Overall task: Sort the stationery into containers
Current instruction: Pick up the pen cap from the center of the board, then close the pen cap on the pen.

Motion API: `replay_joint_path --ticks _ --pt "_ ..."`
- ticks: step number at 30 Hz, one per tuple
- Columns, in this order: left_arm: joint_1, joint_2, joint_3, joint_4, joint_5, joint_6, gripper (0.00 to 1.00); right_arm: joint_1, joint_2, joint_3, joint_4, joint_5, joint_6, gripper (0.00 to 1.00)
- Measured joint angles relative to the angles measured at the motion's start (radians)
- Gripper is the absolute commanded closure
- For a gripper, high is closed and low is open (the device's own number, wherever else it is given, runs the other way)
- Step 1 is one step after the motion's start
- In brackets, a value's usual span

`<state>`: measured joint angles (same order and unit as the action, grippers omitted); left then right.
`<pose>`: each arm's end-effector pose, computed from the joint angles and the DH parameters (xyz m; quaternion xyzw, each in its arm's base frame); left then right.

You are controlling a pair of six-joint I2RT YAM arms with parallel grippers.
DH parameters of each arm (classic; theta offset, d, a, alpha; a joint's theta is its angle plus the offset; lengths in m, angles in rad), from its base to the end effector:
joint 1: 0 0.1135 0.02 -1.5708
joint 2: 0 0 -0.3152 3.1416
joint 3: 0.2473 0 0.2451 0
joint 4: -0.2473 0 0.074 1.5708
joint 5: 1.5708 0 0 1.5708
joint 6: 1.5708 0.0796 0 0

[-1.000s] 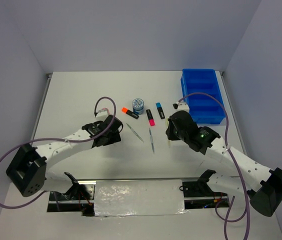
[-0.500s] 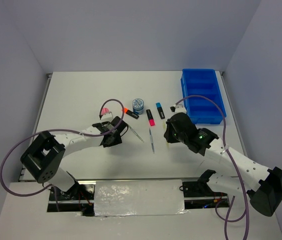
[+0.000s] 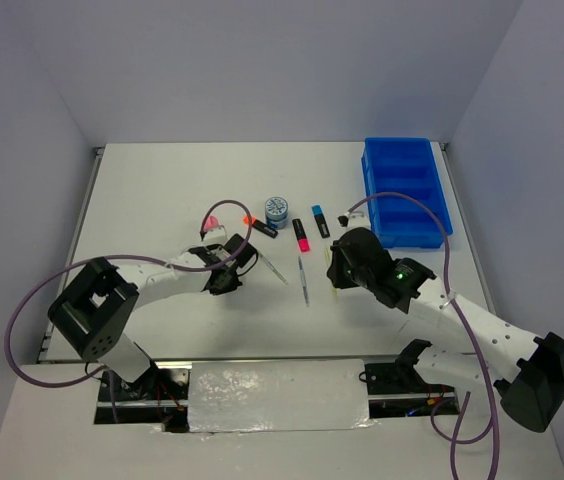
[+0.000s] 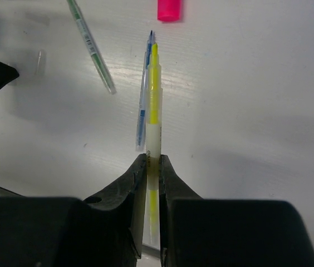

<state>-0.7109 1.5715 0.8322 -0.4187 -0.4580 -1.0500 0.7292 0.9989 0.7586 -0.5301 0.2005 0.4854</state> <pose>0.2462 -0.1655 0.1797 -0.2067 0.9317 -0.0124 0.2984 0.1624 0.1238 0.2744 -0.0727 0.9143 0.1455 0.3709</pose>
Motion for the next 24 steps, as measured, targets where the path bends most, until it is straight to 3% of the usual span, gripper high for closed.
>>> replay_joint_path --ticks 1,9,14,20,24 --pt "0.000 -0.001 -0.003 0.005 0.002 0.001 0.99 0.002 0.000 0.000 0.001 0.000 0.000 1.00" --pt "0.000 -0.100 -0.075 0.032 0.038 -0.001 1.00 0.064 -0.049 -0.063 0.121 -0.109 -0.013 1.00" --pt "-0.010 -0.388 -0.098 0.042 0.073 0.045 1.00 0.188 -0.168 -0.216 0.351 -0.181 0.051 1.00" --pt "-0.016 -0.844 -0.224 0.441 0.205 0.173 1.00 0.405 -0.163 -0.354 0.623 -0.122 0.173 1.00" --pt "-0.018 -0.942 -0.318 0.650 0.312 0.188 1.00 0.555 -0.085 -0.322 0.724 0.000 0.202 1.00"
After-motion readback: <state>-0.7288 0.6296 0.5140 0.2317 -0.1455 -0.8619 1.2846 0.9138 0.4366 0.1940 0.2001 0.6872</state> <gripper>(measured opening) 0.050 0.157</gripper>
